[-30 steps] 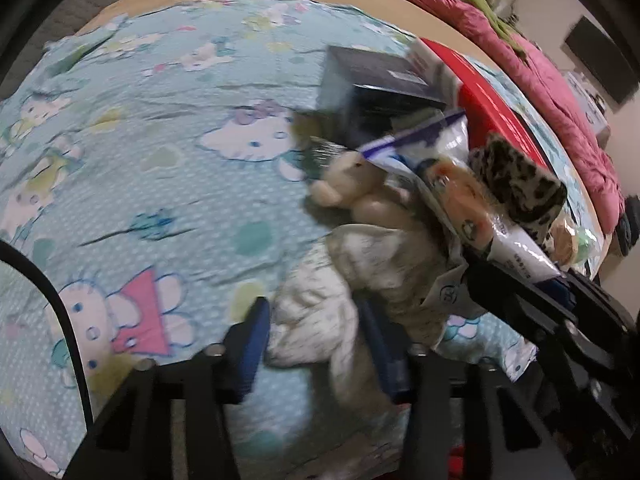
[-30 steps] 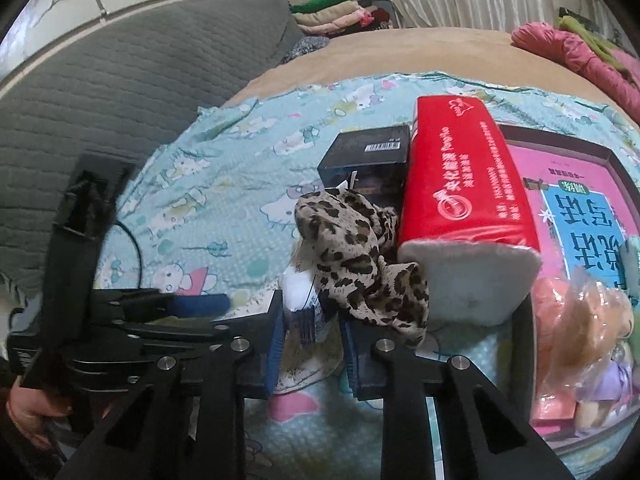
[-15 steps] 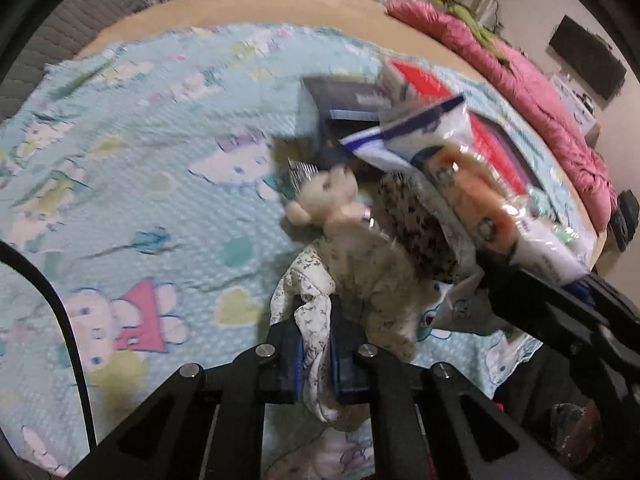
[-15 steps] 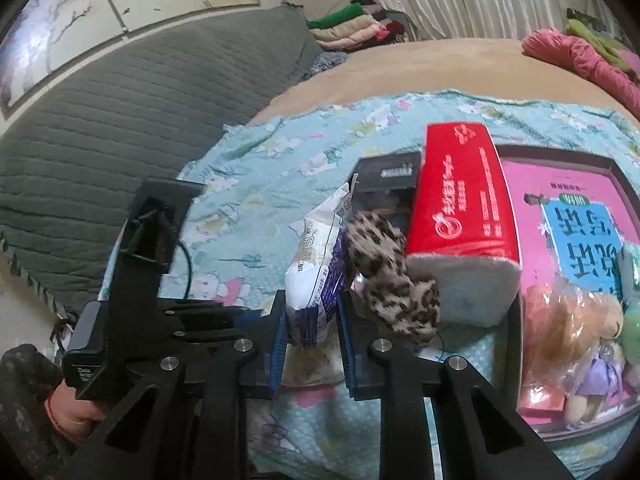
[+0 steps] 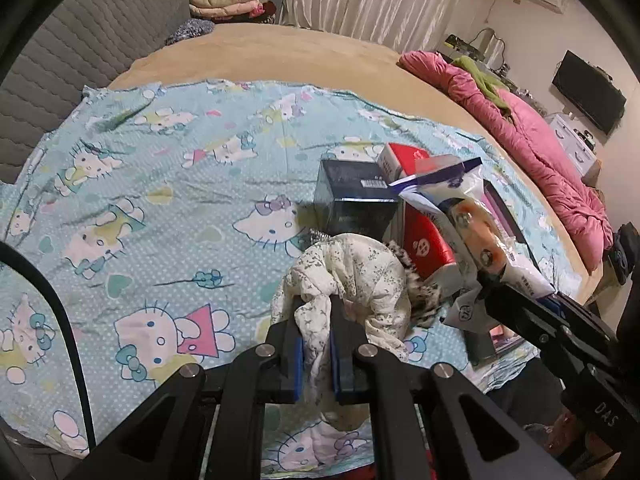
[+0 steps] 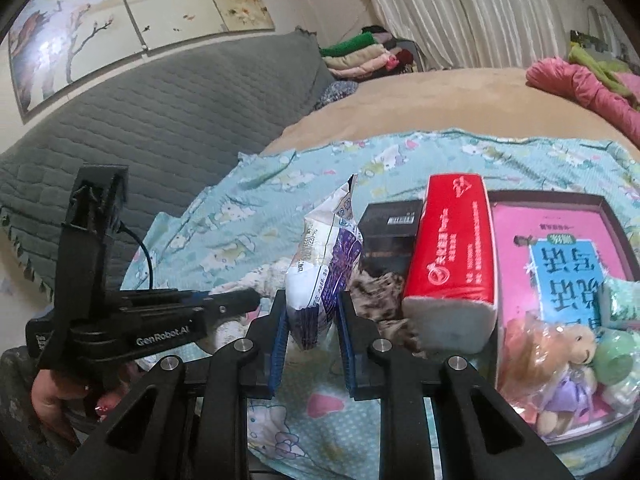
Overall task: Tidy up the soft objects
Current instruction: 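Grasp the white patterned cloth with left tool while right grasps white snack bag, then carry the cloth with left tool over the tray while right carries the snack bag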
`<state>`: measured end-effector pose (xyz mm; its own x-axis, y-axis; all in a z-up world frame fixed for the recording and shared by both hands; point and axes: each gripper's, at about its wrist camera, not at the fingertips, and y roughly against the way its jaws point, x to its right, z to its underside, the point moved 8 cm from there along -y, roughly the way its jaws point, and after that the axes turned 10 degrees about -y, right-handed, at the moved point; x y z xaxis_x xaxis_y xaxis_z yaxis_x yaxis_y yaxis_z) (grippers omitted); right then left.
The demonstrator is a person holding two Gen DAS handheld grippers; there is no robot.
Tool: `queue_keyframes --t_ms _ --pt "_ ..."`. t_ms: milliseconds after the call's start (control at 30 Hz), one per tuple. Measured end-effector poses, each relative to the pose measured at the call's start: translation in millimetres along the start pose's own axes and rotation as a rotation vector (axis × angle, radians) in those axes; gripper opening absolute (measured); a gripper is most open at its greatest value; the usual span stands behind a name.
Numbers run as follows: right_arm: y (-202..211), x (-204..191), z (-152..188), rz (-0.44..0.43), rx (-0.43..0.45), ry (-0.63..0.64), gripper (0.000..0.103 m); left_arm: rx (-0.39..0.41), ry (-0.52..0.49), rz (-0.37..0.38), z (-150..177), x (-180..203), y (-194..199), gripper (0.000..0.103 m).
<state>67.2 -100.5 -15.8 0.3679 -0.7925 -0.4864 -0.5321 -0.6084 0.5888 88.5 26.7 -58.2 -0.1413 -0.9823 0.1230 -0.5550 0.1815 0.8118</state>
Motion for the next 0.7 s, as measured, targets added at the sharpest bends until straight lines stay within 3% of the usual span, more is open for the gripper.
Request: queue_keyframes --t_ms 700 --pt "67.3 31.8 -33.7 0.078 0.169 0.003 0.023 0.111 -0.054 0.018 -45.4 59.1 45.7 0.010"
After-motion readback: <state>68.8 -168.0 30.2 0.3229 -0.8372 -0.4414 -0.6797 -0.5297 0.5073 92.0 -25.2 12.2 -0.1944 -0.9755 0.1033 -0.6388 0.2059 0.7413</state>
